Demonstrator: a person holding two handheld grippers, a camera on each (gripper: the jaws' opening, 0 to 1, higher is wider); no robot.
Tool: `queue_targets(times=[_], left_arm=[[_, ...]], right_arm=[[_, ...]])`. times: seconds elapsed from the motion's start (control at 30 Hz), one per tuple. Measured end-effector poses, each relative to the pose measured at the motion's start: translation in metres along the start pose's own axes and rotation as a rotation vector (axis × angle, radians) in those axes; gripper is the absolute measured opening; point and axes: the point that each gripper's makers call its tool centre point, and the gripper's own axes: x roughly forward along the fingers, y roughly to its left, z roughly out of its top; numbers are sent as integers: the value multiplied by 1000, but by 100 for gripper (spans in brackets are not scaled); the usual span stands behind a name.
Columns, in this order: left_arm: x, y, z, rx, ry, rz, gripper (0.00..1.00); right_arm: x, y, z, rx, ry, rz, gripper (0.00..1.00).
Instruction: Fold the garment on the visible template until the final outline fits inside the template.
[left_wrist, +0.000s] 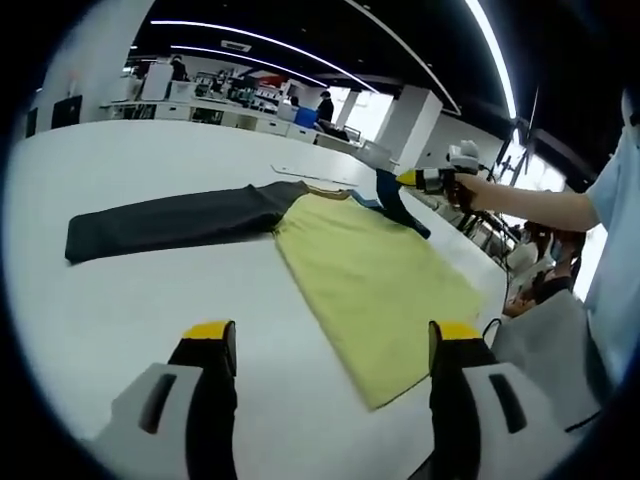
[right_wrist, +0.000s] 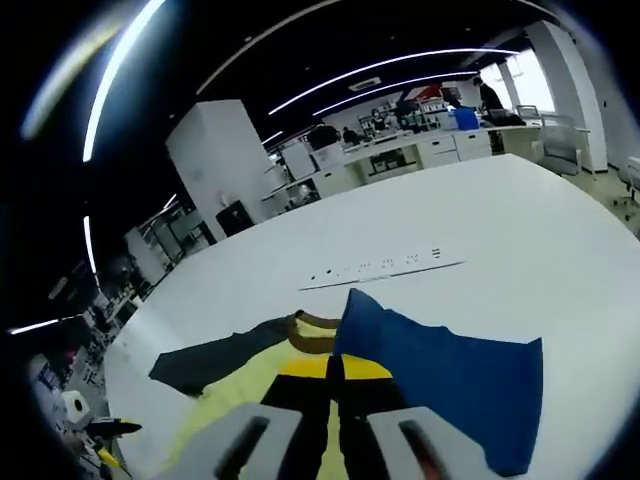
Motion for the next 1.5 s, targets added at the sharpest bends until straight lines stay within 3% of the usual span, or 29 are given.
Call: queue_targets(times=[0.23,0.4,0.47,0.6,0.83,1.2,1.5], left_arm=[[1,-2,-2,-8,0,-3,76],[0,-3,-4,-14,2,-2,76],[0,-3,-4,-16,1,-2,76],[0,-2,-5,-22,1,0,75],[-2,-2,-9,-33,5,5,75],[-6,-1,-16,-54,9,21,75],[-14,4,-18,-75,0,47,75]], right_arm=[[22,49,-10,-26,10,58,0],[36,82,-8,-6,-10,95,0],[42,96,-7,-56,-16,103,0],[51,127,-8,-50,-11,154,0],[67,157,-15,-57,6,196,0],[101,167,-71,-130,137,194,0],[114,166,-98,-119,193,193,0]])
